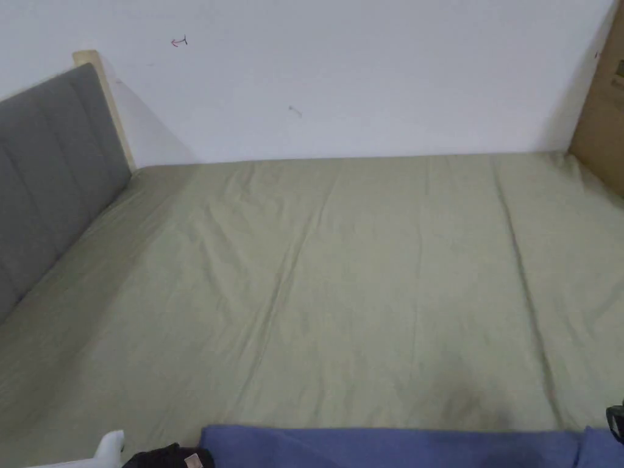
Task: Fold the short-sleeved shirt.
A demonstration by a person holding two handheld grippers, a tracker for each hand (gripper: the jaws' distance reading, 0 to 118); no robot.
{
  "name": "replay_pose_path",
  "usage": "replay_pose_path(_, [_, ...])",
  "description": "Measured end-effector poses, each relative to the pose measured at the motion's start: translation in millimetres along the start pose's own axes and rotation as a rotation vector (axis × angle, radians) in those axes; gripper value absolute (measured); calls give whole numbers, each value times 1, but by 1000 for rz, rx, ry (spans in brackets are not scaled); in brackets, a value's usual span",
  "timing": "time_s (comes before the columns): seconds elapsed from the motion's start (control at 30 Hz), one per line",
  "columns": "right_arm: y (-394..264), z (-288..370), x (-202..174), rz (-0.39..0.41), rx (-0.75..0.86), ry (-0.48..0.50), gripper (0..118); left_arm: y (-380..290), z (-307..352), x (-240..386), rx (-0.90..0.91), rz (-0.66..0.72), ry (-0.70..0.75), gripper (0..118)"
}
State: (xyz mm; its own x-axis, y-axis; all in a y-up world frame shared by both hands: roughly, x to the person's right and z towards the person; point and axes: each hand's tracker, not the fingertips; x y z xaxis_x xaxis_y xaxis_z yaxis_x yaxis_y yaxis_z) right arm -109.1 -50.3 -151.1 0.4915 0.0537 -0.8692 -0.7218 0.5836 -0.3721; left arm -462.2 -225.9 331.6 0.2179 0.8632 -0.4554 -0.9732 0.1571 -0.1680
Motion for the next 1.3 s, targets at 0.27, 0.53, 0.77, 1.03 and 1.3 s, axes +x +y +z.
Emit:
replay_pose_path(0.27, [4, -1, -22, 75, -39, 63, 0, 14, -30, -32, 48, 14, -83, 26])
replay_pose_path(0.53, [7, -4, -27, 105, -48, 104, 0, 8, -23, 4, 59, -84, 129, 6])
replay_pose_path(0.77, [3, -1, -13, 89, -24, 125, 0, -7, 41, 88, 231, -451, 756, 6])
replay_pose_path(1.03, [-11, 18, 2, 69, 27, 144, 0, -33, -15, 158, 108, -462, 519, 6])
replay_pose_path(1.3, [-17, 28, 15, 16, 21, 209, 0, -57, -173, 190, -186, -421, 362, 22])
